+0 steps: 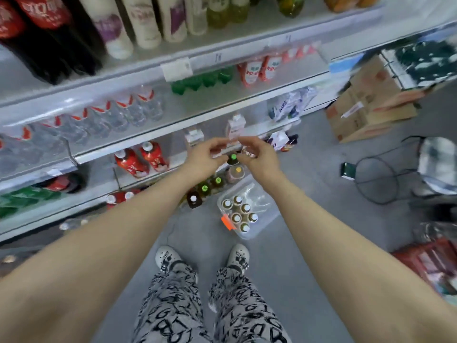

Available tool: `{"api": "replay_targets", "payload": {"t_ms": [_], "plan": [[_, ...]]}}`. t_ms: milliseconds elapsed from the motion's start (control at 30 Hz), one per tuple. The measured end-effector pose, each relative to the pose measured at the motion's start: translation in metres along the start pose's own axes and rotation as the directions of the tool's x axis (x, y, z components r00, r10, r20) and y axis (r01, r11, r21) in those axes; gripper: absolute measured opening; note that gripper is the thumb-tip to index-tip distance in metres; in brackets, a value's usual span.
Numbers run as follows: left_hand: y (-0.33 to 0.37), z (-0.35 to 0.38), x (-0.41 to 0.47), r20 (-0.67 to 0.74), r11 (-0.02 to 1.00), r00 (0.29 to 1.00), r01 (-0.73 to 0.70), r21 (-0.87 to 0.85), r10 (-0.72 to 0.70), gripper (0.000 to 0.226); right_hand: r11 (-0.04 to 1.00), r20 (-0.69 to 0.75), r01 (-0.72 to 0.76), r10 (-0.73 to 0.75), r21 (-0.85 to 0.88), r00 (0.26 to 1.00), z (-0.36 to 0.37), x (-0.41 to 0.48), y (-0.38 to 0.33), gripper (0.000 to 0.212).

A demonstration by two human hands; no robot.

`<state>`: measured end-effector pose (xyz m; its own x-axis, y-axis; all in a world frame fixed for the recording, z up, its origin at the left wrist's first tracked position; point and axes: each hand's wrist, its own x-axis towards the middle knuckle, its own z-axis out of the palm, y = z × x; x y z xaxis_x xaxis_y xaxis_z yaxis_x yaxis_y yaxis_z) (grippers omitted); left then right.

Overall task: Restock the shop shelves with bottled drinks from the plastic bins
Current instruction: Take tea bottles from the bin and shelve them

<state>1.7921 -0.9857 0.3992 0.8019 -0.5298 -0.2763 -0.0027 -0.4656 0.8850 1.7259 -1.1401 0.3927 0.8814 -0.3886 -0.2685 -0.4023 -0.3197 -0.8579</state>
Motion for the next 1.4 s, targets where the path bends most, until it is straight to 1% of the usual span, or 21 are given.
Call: {"api": "replay_targets", "payload": {"t_ms": [100,200,367,433,533,600,733,833,900,1000,1067,1133,1167,1233,1400], "plan": [[-0.003,0.039,-0.002,-0.004,0.999,0.999,0.032,-0.012,-0.032,0.045,0.998,0.017,-0.043,0.043,0.045,0.999,-0.024,-0.011,0.032,0.039],[-0.008,0.072,-0.002,0.008,0.991,0.995,0.104,-0.088,-0.103,0.045,0.993,0.029,-0.088,0.086,0.085,0.996,-0.045,-0.021,0.062,0.037],[-0.037,0.111,0.002,0.06,0.983,0.986,0.159,-0.09,-0.154,0.043,0.983,0.076,-0.172,0.168,0.061,0.983,-0.049,-0.022,0.115,0.041],[-0.059,0.123,0.007,0.078,0.979,0.98,0.189,-0.073,-0.183,0.045,0.981,0.086,-0.183,0.178,0.059,0.98,-0.04,-0.019,0.138,0.043],[-0.101,0.14,0.018,0.084,0.967,0.966,0.248,-0.06,-0.243,0.046,0.975,0.106,-0.22,0.215,0.039,0.971,-0.02,-0.011,0.172,0.038],[-0.129,0.151,0.03,0.093,0.958,0.957,0.282,-0.059,-0.276,0.048,0.968,0.102,-0.251,0.247,0.027,0.964,-0.006,-0.002,0.198,0.039],[-0.191,0.17,0.06,0.137,0.95,0.944,0.308,-0.044,-0.3,0.055,0.952,0.079,-0.305,0.303,0.017,0.95,0.023,0.02,0.254,0.035],[-0.238,0.186,0.083,0.124,0.954,0.948,0.298,-0.015,-0.294,0.06,0.924,0.076,-0.382,0.381,-0.007,0.921,0.046,0.037,0.301,0.04],[-0.268,0.198,0.094,0.136,0.947,0.939,0.321,-0.02,-0.316,0.061,0.914,0.065,-0.404,0.405,-0.026,0.912,0.061,0.045,0.333,0.042],[-0.31,0.217,0.109,0.174,0.932,0.922,0.359,-0.043,-0.347,0.062,0.9,0.064,-0.435,0.437,-0.036,0.897,0.077,0.061,0.375,0.038],[-0.335,0.23,0.12,0.197,0.942,0.922,0.331,0.046,-0.334,0.057,0.896,0.064,-0.44,0.443,-0.064,0.894,0.087,0.075,0.399,0.039],[-0.355,0.244,0.131,0.24,0.948,0.924,0.258,0.184,-0.298,0.052,0.891,0.077,-0.446,0.452,-0.077,0.889,0.097,0.09,0.422,0.038],[-0.365,0.251,0.137,0.26,0.947,0.923,0.227,0.228,-0.283,0.053,0.89,0.085,-0.447,0.454,-0.086,0.887,0.103,0.098,0.434,0.038],[-0.384,0.264,0.147,0.275,0.943,0.921,0.202,0.265,-0.275,0.055,0.884,0.092,-0.448,0.461,-0.131,0.883,0.115,0.114,0.454,0.038],[-0.431,0.299,0.17,0.273,0.915,0.917,0.182,0.361,-0.29,0.063,0.86,0.175,-0.432,0.486,-0.272,0.857,0.138,0.147,0.492,0.045]]}}
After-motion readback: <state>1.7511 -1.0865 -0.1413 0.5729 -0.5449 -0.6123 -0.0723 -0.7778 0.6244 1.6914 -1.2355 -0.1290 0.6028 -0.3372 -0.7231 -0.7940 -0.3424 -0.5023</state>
